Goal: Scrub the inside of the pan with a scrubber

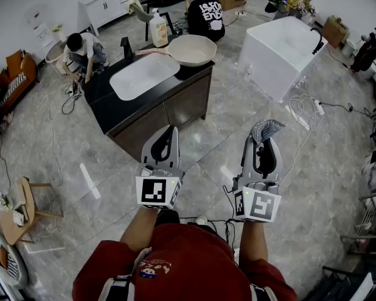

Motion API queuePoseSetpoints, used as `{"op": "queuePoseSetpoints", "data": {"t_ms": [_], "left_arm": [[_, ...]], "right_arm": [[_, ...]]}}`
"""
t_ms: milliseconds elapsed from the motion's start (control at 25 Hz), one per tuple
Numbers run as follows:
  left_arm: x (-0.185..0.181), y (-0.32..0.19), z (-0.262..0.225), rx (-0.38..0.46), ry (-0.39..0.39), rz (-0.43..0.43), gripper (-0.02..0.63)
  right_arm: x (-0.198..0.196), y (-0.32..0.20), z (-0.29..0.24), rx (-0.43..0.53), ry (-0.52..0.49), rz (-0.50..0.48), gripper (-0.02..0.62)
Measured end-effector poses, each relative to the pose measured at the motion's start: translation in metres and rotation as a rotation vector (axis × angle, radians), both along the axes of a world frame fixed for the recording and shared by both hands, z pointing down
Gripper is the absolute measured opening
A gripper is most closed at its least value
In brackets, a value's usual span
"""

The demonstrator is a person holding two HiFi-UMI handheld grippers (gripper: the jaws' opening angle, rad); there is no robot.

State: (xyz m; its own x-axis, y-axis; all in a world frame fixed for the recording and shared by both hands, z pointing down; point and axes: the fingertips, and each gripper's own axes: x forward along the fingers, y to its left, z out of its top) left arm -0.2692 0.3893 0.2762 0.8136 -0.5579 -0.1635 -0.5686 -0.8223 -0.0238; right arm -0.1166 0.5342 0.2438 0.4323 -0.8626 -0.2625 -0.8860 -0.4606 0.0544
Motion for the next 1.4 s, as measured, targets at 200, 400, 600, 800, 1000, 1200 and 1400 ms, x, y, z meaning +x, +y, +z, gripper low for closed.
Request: {"op": "queuePoseSetpoints", "data": {"t_ms": [200,400,600,800,1000,1200,1400], "left_arm": [[0.004,0.011,-0.004,0.000,0.013,0.006,0.006],[0.014,0.026,-0.011,0.024,-0.003,0.026,0.006],[0.024,0.043,-0.010,0.033,-0.033,0.036,0.006],[0.035,0.050,-0.003,0.028,-0.064,0.042,0.006],[0.047,0.046,0.004,0.022,-0.080,0.061,0.006],[0.061,0.028,0.009,0.008,-0.073,0.066,0.006],[0.080,0.004,0.006,0.000,-0.044,0.072,0.006]], "right_arm": [[0.004,0.012,0.000,-0.012,0.003,0.005,0.143],[0.008,0.024,0.002,-0.018,0.007,0.013,0.143],[0.017,0.039,0.010,-0.011,-0.033,0.001,0.147],[0.027,0.045,0.021,-0.004,-0.061,0.005,0.149],[0.036,0.038,0.029,-0.005,-0.077,0.011,0.149],[0.046,0.024,0.030,-0.016,-0.070,0.007,0.153],[0.064,0.001,0.026,-0.036,-0.046,0.019,0.155]]}}
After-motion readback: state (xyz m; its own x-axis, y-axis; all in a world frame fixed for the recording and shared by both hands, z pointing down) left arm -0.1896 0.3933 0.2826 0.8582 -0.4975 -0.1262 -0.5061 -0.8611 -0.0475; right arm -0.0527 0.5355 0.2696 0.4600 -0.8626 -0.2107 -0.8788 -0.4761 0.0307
